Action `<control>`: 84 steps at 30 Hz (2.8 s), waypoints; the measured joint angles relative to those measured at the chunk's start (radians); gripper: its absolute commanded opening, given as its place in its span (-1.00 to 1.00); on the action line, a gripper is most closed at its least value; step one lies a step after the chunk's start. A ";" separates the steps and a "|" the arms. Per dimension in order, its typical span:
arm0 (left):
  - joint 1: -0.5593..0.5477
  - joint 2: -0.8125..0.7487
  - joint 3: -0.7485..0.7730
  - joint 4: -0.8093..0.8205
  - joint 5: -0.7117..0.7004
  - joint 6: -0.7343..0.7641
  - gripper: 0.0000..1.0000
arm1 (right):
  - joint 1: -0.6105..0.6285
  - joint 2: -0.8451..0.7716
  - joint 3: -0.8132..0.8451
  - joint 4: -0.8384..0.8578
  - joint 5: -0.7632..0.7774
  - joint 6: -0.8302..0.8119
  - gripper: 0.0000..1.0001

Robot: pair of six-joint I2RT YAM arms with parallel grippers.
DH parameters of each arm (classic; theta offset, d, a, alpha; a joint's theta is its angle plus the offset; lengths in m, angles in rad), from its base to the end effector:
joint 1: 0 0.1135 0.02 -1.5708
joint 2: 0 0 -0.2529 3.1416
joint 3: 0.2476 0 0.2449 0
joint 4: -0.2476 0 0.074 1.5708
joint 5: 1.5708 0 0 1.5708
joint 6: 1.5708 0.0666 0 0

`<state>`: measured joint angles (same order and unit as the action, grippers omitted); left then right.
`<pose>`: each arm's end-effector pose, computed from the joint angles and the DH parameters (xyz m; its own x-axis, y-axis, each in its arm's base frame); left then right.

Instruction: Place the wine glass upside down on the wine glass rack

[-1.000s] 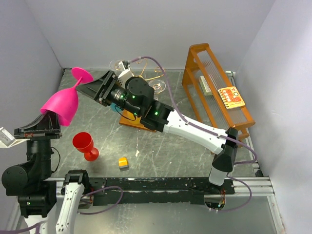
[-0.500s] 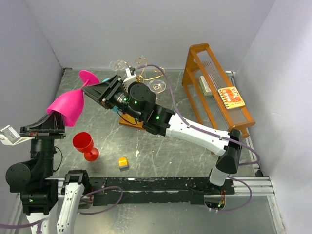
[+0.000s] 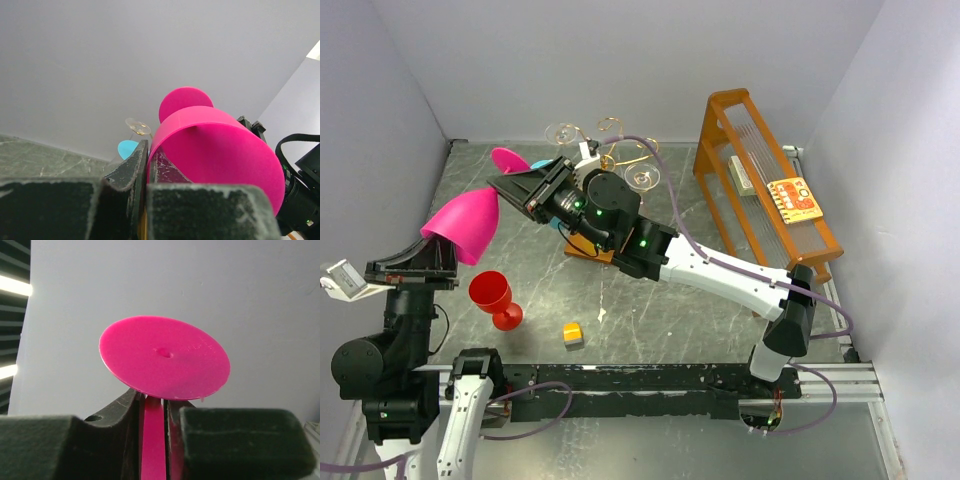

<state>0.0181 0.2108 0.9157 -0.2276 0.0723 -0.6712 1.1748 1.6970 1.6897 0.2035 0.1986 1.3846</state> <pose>0.0395 -0.0041 0.4305 0.3310 -0.6144 -0.7162 0.3218 0.7870 -0.5264 0.1766 0.3883 0.4498 -0.8016 0.5804 -0.1438 -0.2275 -0.0737 0.9710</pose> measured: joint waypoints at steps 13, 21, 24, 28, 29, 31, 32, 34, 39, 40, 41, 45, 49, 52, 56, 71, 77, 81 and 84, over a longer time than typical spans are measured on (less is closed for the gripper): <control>0.000 -0.001 0.057 -0.088 -0.013 0.001 0.14 | 0.011 -0.043 -0.081 0.145 -0.005 -0.118 -1.00; 0.000 -0.001 0.079 -0.220 -0.057 -0.008 0.53 | 0.006 -0.140 -0.150 0.214 -0.004 -0.360 -1.00; 0.000 -0.006 0.102 -0.263 -0.060 -0.015 0.57 | 0.006 -0.193 -0.201 0.242 -0.001 -0.450 -1.00; 0.000 -0.011 0.163 -0.312 -0.104 -0.021 0.55 | 0.003 -0.239 -0.252 0.256 -0.024 -0.562 -1.00; 0.000 -0.010 0.190 -0.326 -0.113 -0.024 0.55 | 0.003 -0.248 -0.262 0.256 -0.038 -0.595 -1.00; 0.000 -0.004 0.244 -0.348 -0.126 -0.029 0.55 | 0.003 -0.265 -0.289 0.259 -0.068 -0.648 -1.00; 0.000 0.000 0.272 -0.354 -0.128 -0.032 0.55 | 0.003 -0.274 -0.305 0.259 -0.084 -0.675 -1.00; 0.000 0.015 0.329 -0.367 -0.129 -0.043 0.56 | 0.003 -0.282 -0.326 0.256 -0.117 -0.732 -1.00; 0.000 0.074 0.417 -0.400 -0.092 -0.100 0.58 | 0.003 -0.283 -0.373 0.262 -0.192 -0.894 -1.00; 0.000 0.089 0.423 -0.404 -0.076 -0.113 0.58 | 0.003 -0.283 -0.389 0.269 -0.208 -0.933 -1.00; 0.000 0.106 0.427 -0.407 -0.057 -0.130 0.59 | 0.003 -0.283 -0.408 0.278 -0.224 -0.971 -1.00; 0.000 0.168 0.428 -0.414 0.020 -0.204 0.61 | 0.003 -0.282 -0.465 0.293 -0.288 -1.101 -1.00; 0.000 0.206 0.412 -0.405 0.108 -0.301 0.68 | 0.003 -0.280 -0.474 0.324 -0.352 -1.188 -1.00; 0.000 0.206 0.383 -0.399 0.163 -0.373 0.72 | 0.003 -0.279 -0.474 0.360 -0.380 -1.228 -1.00; 0.000 0.205 0.367 -0.397 0.202 -0.448 0.71 | 0.003 -0.273 -0.474 0.395 -0.400 -1.262 -1.00; 0.000 0.136 0.219 -0.364 0.259 -0.657 0.44 | 0.003 -0.169 -0.472 0.414 -0.475 -1.301 -1.00; 0.000 0.134 0.170 -0.357 0.275 -0.697 0.22 | 0.003 -0.168 -0.463 0.407 -0.477 -1.339 -1.00; 0.000 0.140 0.156 -0.363 0.277 -0.706 -0.06 | 0.004 -0.168 -0.462 0.404 -0.480 -1.353 -1.00; 0.000 0.140 0.158 -0.362 0.279 -0.706 -0.28 | 0.003 -0.168 -0.461 0.402 -0.481 -1.361 -1.00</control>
<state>0.0181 0.3508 1.0733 -0.5900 0.3515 -1.3777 1.1782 1.5288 1.2285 0.6056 -0.2821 0.0231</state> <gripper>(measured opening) 0.448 0.058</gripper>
